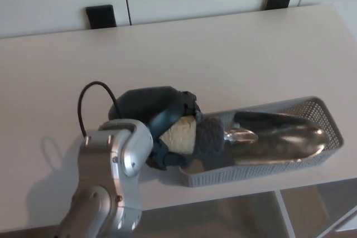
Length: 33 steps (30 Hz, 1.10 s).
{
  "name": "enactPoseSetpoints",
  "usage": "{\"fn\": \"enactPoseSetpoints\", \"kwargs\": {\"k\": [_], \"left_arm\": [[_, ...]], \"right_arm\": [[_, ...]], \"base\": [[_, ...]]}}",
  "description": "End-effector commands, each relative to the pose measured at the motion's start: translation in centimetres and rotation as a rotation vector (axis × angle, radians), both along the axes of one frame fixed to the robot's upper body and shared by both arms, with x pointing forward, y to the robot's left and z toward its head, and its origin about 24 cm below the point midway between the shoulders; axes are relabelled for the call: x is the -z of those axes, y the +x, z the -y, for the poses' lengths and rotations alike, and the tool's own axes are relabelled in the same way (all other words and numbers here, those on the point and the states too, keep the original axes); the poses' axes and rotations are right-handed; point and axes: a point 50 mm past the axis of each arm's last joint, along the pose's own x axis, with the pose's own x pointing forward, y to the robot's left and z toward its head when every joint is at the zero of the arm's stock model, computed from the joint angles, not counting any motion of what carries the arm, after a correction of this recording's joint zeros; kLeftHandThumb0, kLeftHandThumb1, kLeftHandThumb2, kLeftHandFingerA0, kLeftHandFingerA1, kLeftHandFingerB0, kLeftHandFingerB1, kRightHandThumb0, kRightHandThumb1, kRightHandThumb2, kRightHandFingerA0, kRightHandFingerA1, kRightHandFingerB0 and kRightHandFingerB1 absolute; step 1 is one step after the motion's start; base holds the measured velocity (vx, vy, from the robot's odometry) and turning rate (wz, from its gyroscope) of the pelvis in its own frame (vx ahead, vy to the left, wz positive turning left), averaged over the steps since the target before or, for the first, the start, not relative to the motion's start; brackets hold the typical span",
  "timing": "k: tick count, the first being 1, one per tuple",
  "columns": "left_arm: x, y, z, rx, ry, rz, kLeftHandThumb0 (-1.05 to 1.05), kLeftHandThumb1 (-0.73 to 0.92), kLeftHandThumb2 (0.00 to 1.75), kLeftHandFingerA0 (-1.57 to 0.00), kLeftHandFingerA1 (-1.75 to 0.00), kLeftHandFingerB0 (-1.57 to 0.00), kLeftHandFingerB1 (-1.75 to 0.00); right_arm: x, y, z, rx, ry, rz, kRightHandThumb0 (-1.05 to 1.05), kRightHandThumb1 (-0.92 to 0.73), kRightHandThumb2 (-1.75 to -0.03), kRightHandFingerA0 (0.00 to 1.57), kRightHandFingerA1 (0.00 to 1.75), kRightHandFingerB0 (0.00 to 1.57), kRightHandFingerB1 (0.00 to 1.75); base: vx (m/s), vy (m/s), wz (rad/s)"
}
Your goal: The robot walks towards a desk on which a shovel is kept on the left hand side and a container is kept on the right hand side. The robot picks up the shovel using its left hand and places it in the container.
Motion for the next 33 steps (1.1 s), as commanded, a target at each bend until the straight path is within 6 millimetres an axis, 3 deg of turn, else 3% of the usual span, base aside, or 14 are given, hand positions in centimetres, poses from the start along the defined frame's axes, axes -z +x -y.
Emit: {"fn": "enactPoseSetpoints", "kwargs": {"k": [1, 3, 9, 12, 13, 14, 16, 22, 25, 29, 33], "left_arm": [[0.0, -0.2, 0.0, -0.041, 0.047, 0.075, -0.26, 0.75, 0.62, -0.87, -1.45, -0.58, -0.47], [0.1, -0.2, 0.0, -0.053, 0.055, 0.084, -0.29, 0.77, 0.63, -0.89, -1.43, -0.54, -0.45], [0.1, 0.1, 0.1, -0.081, 0.083, 0.085, -0.29, 0.7, 0.61, -0.89, -1.41, -0.6, -0.48], [0.0, 0.2, 0.1, -0.103, 0.086, 0.087, -0.29, 0.72, 0.61, -0.93, -1.09, -0.63, -0.48], [-0.1, 0.2, 0.1, -0.112, 0.073, 0.09, -0.26, 0.7, 0.61, -0.92, -1.28, -0.7, -0.52], [-0.1, 0.3, 0.0, -0.121, 0.058, 0.095, -0.26, 0.7, 0.61, -0.92, -1.28, -0.7, -0.52], [-0.1, 0.3, -0.1, -0.127, 0.039, 0.093, -0.24, 0.73, 0.64, -0.88, -1.44, -0.72, -0.55], [-0.2, 0.8, -0.6, -0.188, -0.003, 0.085, -0.28, 0.75, 0.64, -0.93, -1.36, -0.8, -0.59], [-0.2, 0.8, -0.9, -0.226, -0.035, 0.088, -0.27, 0.72, 0.64, -0.89, -1.47, -0.77, -0.57], [-0.1, 0.7, -0.5, -0.211, 0.004, 0.102, -0.31, 0.75, 0.63, -0.95, -1.28, -0.78, -0.54], [0.0, 0.4, -0.3, -0.196, 0.019, 0.121, -0.27, 0.71, 0.64, -0.88, -1.47, -0.8, -0.61]], "right_arm": [[-0.1, -0.1, 0.2, -0.012, -0.017, -0.009, -0.3, -0.59, -0.57, 0.78, 0.52, 0.5, 0.47], [-0.1, -0.1, 0.2, -0.01, -0.015, -0.01, -0.3, -0.59, -0.57, 0.77, 0.52, 0.49, 0.47], [-0.2, -0.1, 0.2, -0.017, -0.014, -0.011, -0.31, -0.59, -0.57, 0.76, 0.52, 0.49, 0.47], [-0.1, -0.1, 0.2, -0.016, -0.025, -0.014, -0.3, -0.59, -0.57, 0.76, 0.51, 0.49, 0.47], [-0.1, -0.1, 0.2, -0.015, -0.023, -0.013, -0.3, -0.59, -0.57, 0.76, 0.51, 0.49, 0.47], [-0.1, -0.1, 0.1, -0.012, -0.021, -0.013, -0.3, -0.59, -0.57, 0.76, 0.51, 0.49, 0.47], [-0.1, -0.2, 0.2, -0.011, -0.019, -0.015, -0.3, -0.6, -0.58, 0.77, 0.52, 0.5, 0.48], [-0.1, -0.3, 0.2, -0.019, -0.026, -0.015, -0.31, -0.59, -0.57, 0.75, 0.51, 0.5, 0.47], [-0.1, -0.3, 0.3, -0.013, -0.018, -0.02, -0.3, -0.59, -0.57, 0.76, 0.51, 0.5, 0.47], [-0.1, -0.3, 0.3, -0.017, -0.025, -0.015, -0.31, -0.59, -0.57, 0.76, 0.52, 0.5, 0.47], [-0.1, -0.2, 0.0, -0.019, -0.021, -0.014, -0.31, -0.59, -0.57, 0.76, 0.51, 0.5, 0.47]], "base": [[0.0, 0.0, 0.0], [0.0, 0.0, 0.0], [0.0, 0.0, 0.0], [0.0, 0.0, 0.0], [0.0, 0.0, 0.0], [0.0, 0.0, 0.0], [0.0, 0.0, 0.0], [0.0, 0.0, 0.0], [0.0, 0.0, 0.0], [0.0, 0.0, 0.0], [0.0, 0.0, 0.0]]}}
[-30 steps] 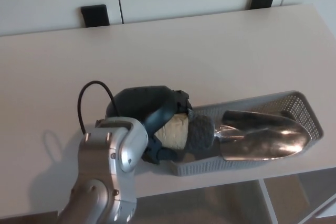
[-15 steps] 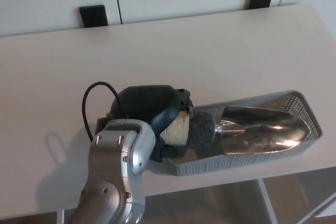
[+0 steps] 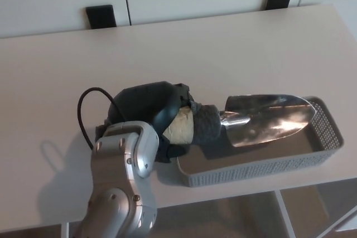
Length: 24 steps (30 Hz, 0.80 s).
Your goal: The robot walks towards a desk on which a shovel is kept on the left hand side and a container is kept on the right hand side. The robot picks up the shovel using its left hand and places it in the container.
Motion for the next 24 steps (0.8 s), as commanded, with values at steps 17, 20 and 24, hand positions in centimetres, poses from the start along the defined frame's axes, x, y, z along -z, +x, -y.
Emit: {"fn": "enactPoseSetpoints", "kwargs": {"k": [17, 20, 24], "left_arm": [[-0.1, 0.5, -0.7, -0.027, -0.009, -0.047, -0.29, 0.74, 0.62, -0.94, -0.85, -0.66, -0.49], [0.0, 0.3, -0.5, -0.021, -0.009, -0.02, -0.26, 0.72, 0.62, -0.88, -1.34, -0.76, -0.57], [0.1, 0.1, -0.1, -0.01, -0.018, -0.014, -0.27, 0.77, 0.62, -0.93, -0.99, -0.71, -0.51]], "right_arm": [[-0.1, -0.1, 0.2, -0.009, -0.019, -0.017, -0.32, -0.59, -0.57, 0.76, 0.51, 0.49, 0.47], [-0.2, -0.1, 0.1, -0.012, -0.017, -0.012, -0.32, -0.58, -0.57, 0.76, 0.51, 0.5, 0.47], [-0.1, 0.0, 0.2, -0.015, -0.019, -0.007, -0.31, -0.58, -0.57, 0.77, 0.52, 0.5, 0.47]], "base": [[0.0, 0.0, 0.0], [0.0, 0.0, 0.0], [0.0, 0.0, 0.0]]}}
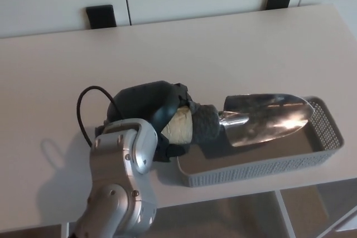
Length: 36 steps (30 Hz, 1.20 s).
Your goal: The robot walks towards a desk on which a shovel is kept on the left hand side and a container is kept on the right hand side. The robot picks up the shovel using its left hand and places it in the container.
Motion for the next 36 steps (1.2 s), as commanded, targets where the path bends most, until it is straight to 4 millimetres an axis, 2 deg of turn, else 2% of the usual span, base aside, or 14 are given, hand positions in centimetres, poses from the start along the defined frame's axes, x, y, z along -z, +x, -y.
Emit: {"fn": "enactPoseSetpoints", "kwargs": {"k": [1, 3, 9, 14, 15, 16, 19, 20, 21, 22, 23, 24, 26, 36], "left_arm": [[0.0, -0.3, 0.2, -0.005, 0.004, 0.033, -0.27, 0.77, 0.62, -0.93, -1.0, -0.67, -0.49], [0.1, -0.4, 0.4, -0.012, 0.005, 0.037, -0.27, 0.72, 0.61, -0.91, -1.25, -0.62, -0.47], [0.4, -0.7, 1.2, -0.009, 0.015, 0.041, -0.27, 0.67, 0.63, -0.86, -1.49, -0.63, -0.49], [0.3, -0.6, 1.9, 0.002, 0.018, 0.037, -0.28, 0.7, 0.63, -0.89, -1.39, -0.67, -0.49], [0.3, -0.7, 2.1, 0.007, 0.022, 0.036, -0.33, 0.56, 0.92, -1.03, -1.21, -0.65, -0.66], [0.3, -0.7, 2.3, 0.014, 0.029, 0.039, -0.31, 0.66, 0.61, -0.9, -1.39, -0.68, -0.5], [0.2, -1.0, 3.0, 0.043, 0.044, 0.049, -0.33, 0.64, 0.6, -0.91, -1.31, -0.5, -0.42], [0.1, -1.1, 3.5, 0.062, 0.059, 0.032, -0.53, 0.5, 0.82, -0.98, -1.02, -0.28, -0.47], [0.1, -1.2, 3.7, 0.073, 0.073, 0.021, -0.65, 0.62, 0.59, -0.74, -0.62, -0.24, -0.31], [0.1, -1.4, 4.1, 0.109, 0.111, -0.004, -0.8, 0.54, 0.87, -0.59, -0.58, -0.06, -0.31], [0.1, -1.5, 4.4, 0.125, 0.133, -0.023, -0.9, 0.64, 0.67, -0.17, -0.42, -0.04, -0.17], [0.0, -1.6, 4.7, 0.133, 0.147, -0.045, -0.93, 0.61, 0.97, -0.05, -0.3, -0.07, -0.06], [0.0, -2.2, 5.4, 0.128, 0.114, -0.045, -1.0, 0.65, 1.0, 0.0, -0.06, -0.03, -0.02], [-0.1, -3.3, 6.2, 0.172, 0.123, -0.056, -1.01, 0.69, 1.06, 0.0, -0.06, 0.0, 0.0]], "right_arm": [[0.0, -0.1, 0.3, -0.011, -0.02, -0.008, -0.31, -0.59, -0.57, 0.76, 0.51, 0.5, 0.47], [-0.1, -0.1, 0.3, -0.011, -0.017, -0.009, -0.3, -0.59, -0.57, 0.76, 0.51, 0.5, 0.47], [-0.1, -0.1, 0.4, -0.012, -0.021, -0.007, -0.31, -0.59, -0.57, 0.77, 0.51, 0.5, 0.47], [-0.3, 0.0, 0.5, -0.014, -0.033, -0.005, -0.31, -0.59, -0.57, 0.77, 0.5, 0.51, 0.47], [-0.3, 0.0, 0.6, -0.015, -0.032, -0.005, -0.31, -0.59, -0.57, 0.77, 0.5, 0.51, 0.47], [-0.3, -0.1, 0.5, -0.016, -0.031, -0.006, -0.32, -0.59, -0.57, 0.77, 0.5, 0.51, 0.47], [-0.4, -0.2, 0.5, -0.024, -0.033, -0.01, -0.33, -0.59, -0.57, 0.77, 0.5, 0.51, 0.47], [-0.4, -0.1, 0.5, -0.024, -0.033, -0.01, -0.33, -0.59, -0.57, 0.79, 0.51, 0.51, 0.47], [-0.4, -0.1, 0.5, -0.02, -0.034, -0.012, -0.32, -0.58, -0.57, 0.79, 0.51, 0.51, 0.46], [-0.3, -0.1, 0.5, -0.013, -0.033, -0.018, -0.32, -0.58, -0.57, 0.79, 0.51, 0.51, 0.47], [-0.4, 0.0, 0.5, -0.015, -0.033, -0.019, -0.32, -0.58, -0.57, 0.78, 0.51, 0.51, 0.46], [-0.4, 0.0, 0.5, -0.019, -0.03, -0.018, -0.32, -0.58, -0.57, 0.78, 0.51, 0.51, 0.47], [-0.4, 0.0, 0.5, -0.017, -0.025, -0.017, -0.32, -0.58, -0.57, 0.77, 0.51, 0.51, 0.47], [-0.4, -0.1, 0.6, -0.041, -0.031, -0.043, -0.33, -0.58, -0.57, 0.76, 0.5, 0.5, 0.46]], "base": [[0.0, 0.0, 0.0], [0.0, 0.0, 0.0], [0.0, 0.0, 0.0], [0.0, 0.0, 0.0], [0.0, 0.0, 0.0], [0.0, 0.0, 0.0], [0.0, 0.0, 0.0], [0.0, 0.0, 0.0], [0.0, 0.0, 0.0], [0.0, 0.0, 0.0], [0.0, 0.0, 0.0], [0.0, 0.0, 0.0], [0.0, 0.0, 0.03], [0.0, 0.0, 0.01]]}}
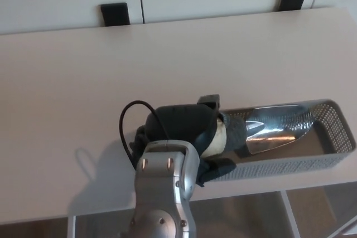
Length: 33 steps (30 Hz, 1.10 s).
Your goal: The robot walks towards a desk on which a shovel is kept on the left hand side and a container is kept on the right hand side. The robot picks up the shovel using its left hand and places it in the container.
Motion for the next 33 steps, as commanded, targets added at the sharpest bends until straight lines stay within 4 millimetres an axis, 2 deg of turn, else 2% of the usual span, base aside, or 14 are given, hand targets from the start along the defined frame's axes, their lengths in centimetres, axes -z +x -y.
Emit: {"fn": "enactPoseSetpoints", "kwargs": {"k": [1, 5, 7, 12, 13, 19, 26, 27, 28, 29, 30, 31, 32, 33], "left_arm": [[-0.8, -0.8, 1.5, 0.075, -0.013, -0.007, -1.01, 0.69, 1.06, 0.0, -0.06, 0.0, 0.0], [-1.2, -0.7, 1.4, 0.076, -0.017, 0.018, -1.02, 0.69, 1.05, 0.0, -0.03, 0.0, 0.0], [-1.7, -0.9, 1.2, 0.098, -0.025, 0.069, -0.86, 0.6, 1.03, -0.01, -0.22, -0.01, -0.15], [-4.1, -1.5, 0.9, 0.167, -0.028, 0.235, -1.03, 0.72, 1.08, 0.0, 0.0, 0.0, -0.02], [-4.7, -1.6, 0.8, 0.183, -0.052, 0.289, -0.94, 0.66, 1.05, 0.0, -0.06, 0.0, -0.09], [-8.3, -1.1, -0.2, 0.301, -0.037, 0.587, -1.02, 0.69, 1.08, 0.0, 0.0, 0.0, -0.06], [-10.1, 0.3, -1.8, 0.323, 0.039, 0.646, -1.03, 0.69, 1.11, 0.0, 0.0, 0.0, -0.06], [-10.1, 0.5, -2.0, 0.32, 0.047, 0.647, -1.02, 0.86, 0.68, 0.0, 0.0, 0.0, -0.01], [-10.2, 0.5, -2.4, 0.312, 0.059, 0.653, -1.04, 0.87, 0.68, 0.0, 0.0, 0.0, -0.01], [-10.2, 0.6, -2.5, 0.313, 0.06, 0.655, -1.04, 0.87, 0.69, 0.0, 0.0, 0.0, -0.01], [-10.1, 0.6, -2.7, 0.316, 0.065, 0.66, -1.05, 0.7, 1.12, 0.0, 0.0, 0.0, -0.05], [-10.2, 0.6, -2.9, 0.32, 0.067, 0.659, -1.05, 0.7, 1.12, 0.0, 0.0, 0.0, -0.05], [-10.2, 0.5, -3.0, 0.324, 0.067, 0.664, -1.04, 0.69, 1.12, 0.0, 0.0, 0.0, -0.06], [-10.2, 0.3, -3.2, 0.33, 0.06, 0.669, -1.04, 0.69, 1.11, 0.0, 0.0, 0.0, -0.06]], "right_arm": [[-0.1, -0.1, 0.4, -0.018, -0.02, -0.027, -0.33, -0.58, -0.57, 0.76, 0.5, 0.5, 0.46], [-0.1, 0.0, 0.3, -0.043, -0.022, -0.032, -0.33, -0.58, -0.57, 0.75, 0.51, 0.51, 0.46], [0.0, -0.1, 0.3, -0.049, -0.028, -0.043, -0.33, -0.57, -0.57, 0.74, 0.51, 0.5, 0.46], [0.0, 0.1, 0.0, -0.063, -0.025, -0.052, -0.31, -0.58, -0.57, 0.74, 0.51, 0.49, 0.46], [0.1, 0.1, -0.1, -0.064, -0.026, -0.058, -0.31, -0.58, -0.57, 0.74, 0.51, 0.49, 0.46], [0.2, 0.0, 0.0, -0.067, -0.039, -0.068, -0.31, -0.58, -0.57, 0.74, 0.51, 0.49, 0.46], [0.2, -0.2, -0.1, -0.109, -0.052, -0.079, -0.32, -0.59, -0.57, 0.74, 0.51, 0.49, 0.46], [0.2, -0.2, -0.1, -0.117, -0.057, -0.083, -0.33, -0.59, -0.57, 0.74, 0.51, 0.49, 0.46], [0.3, -0.2, -0.2, -0.12, -0.051, -0.085, -0.31, -0.58, -0.57, 0.74, 0.51, 0.49, 0.46], [0.4, -0.2, -0.2, -0.118, -0.05, -0.089, -0.31, -0.58, -0.57, 0.74, 0.51, 0.49, 0.46], [0.4, -0.2, -0.2, -0.119, -0.05, -0.091, -0.32, -0.58, -0.57, 0.74, 0.52, 0.49, 0.46], [0.4, -0.1, -0.3, -0.124, -0.052, -0.095, -0.39, -0.5, -0.69, 0.69, 0.58, 0.46, 0.52], [0.4, -0.1, -0.3, -0.126, -0.051, -0.098, -0.39, -0.49, -0.69, 0.69, 0.58, 0.46, 0.52], [0.4, -0.1, -0.3, -0.134, -0.055, -0.099, -0.34, -0.58, -0.57, 0.73, 0.51, 0.48, 0.46]], "base": [[0.0, 0.0, 0.0], [0.0, 0.0, 0.0], [0.0, 0.0, 0.0], [0.0, 0.0, 0.0], [0.0, 0.0, 0.0], [0.0, 0.0, 0.0], [0.0, 0.0, 0.0], [0.0, 0.0, 0.0], [0.0, 0.0, 0.0], [0.0, 0.0, 0.0], [0.0, 0.0, 0.0], [0.0, 0.0, 0.0], [0.0, 0.0, 0.0], [0.0, 0.0, 0.0]]}}
